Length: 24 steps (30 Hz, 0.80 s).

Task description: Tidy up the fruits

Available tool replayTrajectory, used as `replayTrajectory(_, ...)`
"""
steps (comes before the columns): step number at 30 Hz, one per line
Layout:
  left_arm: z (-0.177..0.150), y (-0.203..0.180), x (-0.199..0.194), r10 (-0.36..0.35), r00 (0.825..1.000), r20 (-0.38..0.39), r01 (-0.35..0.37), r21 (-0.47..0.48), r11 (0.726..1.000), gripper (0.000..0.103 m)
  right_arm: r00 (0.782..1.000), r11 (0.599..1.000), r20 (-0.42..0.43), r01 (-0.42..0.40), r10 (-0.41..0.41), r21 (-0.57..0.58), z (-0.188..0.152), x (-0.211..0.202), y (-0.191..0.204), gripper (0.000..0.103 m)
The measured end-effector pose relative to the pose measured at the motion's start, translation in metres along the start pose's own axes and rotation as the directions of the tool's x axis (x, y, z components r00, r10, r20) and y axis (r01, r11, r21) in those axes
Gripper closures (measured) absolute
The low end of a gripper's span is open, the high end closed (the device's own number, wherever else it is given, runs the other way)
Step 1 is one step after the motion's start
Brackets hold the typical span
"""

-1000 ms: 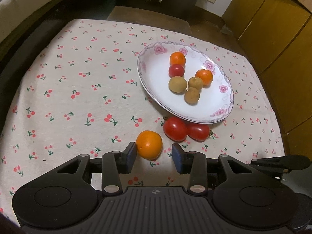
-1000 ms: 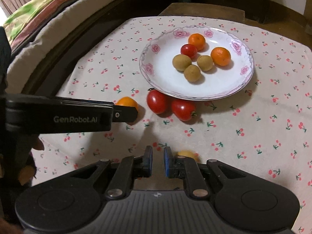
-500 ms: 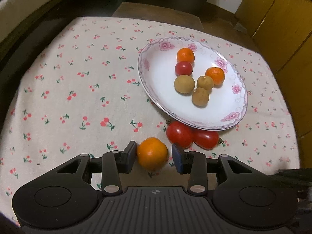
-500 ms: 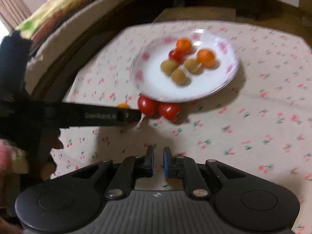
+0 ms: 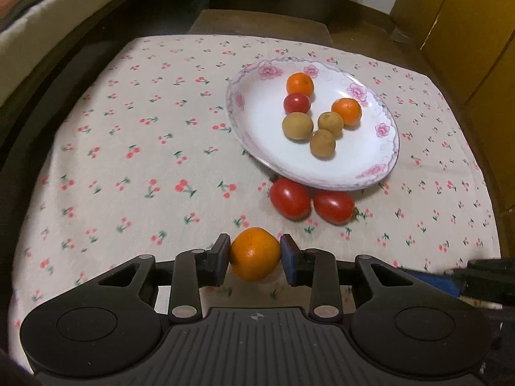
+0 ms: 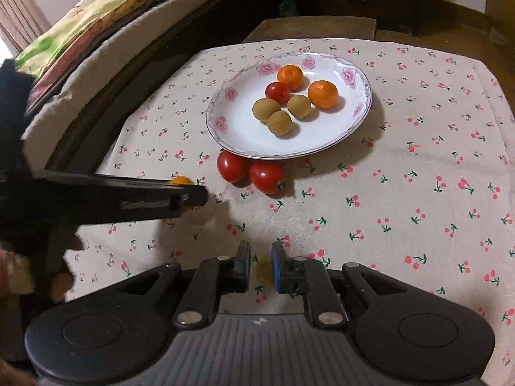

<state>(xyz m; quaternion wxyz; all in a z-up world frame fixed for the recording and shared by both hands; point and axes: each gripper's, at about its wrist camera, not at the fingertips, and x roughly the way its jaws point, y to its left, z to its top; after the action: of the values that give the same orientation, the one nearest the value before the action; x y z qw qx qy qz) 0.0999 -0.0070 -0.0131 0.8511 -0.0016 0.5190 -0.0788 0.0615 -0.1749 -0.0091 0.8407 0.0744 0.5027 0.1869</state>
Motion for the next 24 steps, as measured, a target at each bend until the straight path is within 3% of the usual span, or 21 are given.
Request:
replayTrajectory(3, -0.004, 0.000, -0.012, 0.014, 1.000, 0.001, -0.014, -0.006, 1.000, 0.061, 1.000, 1.000, 0.008, -0.003, 0.003, -0.007, 0.002, -0.005, 0.002, 0.081)
replayTrajectory(11, -0.002, -0.008, -0.019, -0.024, 1.000, 0.014, 0.023, 0.014, 1.000, 0.061, 0.994, 0.991, 0.000, 0.106, -0.107, -0.080, -0.002, 0.008, 0.010, 0.079)
replayTrajectory(18, -0.004, -0.006, -0.010, -0.048, 0.999, -0.003, 0.048, 0.001, 0.999, 0.061, 0.997, 0.998, -0.056, 0.055, -0.056, -0.025, -0.002, 0.022, 0.004, 0.074)
replayTrajectory(24, -0.003, -0.010, -0.015, -0.044, 0.999, 0.003, 0.044, 0.008, 0.999, 0.061, 0.993, 0.990, -0.036, 0.109, -0.112, -0.085, -0.005, 0.021, 0.011, 0.075)
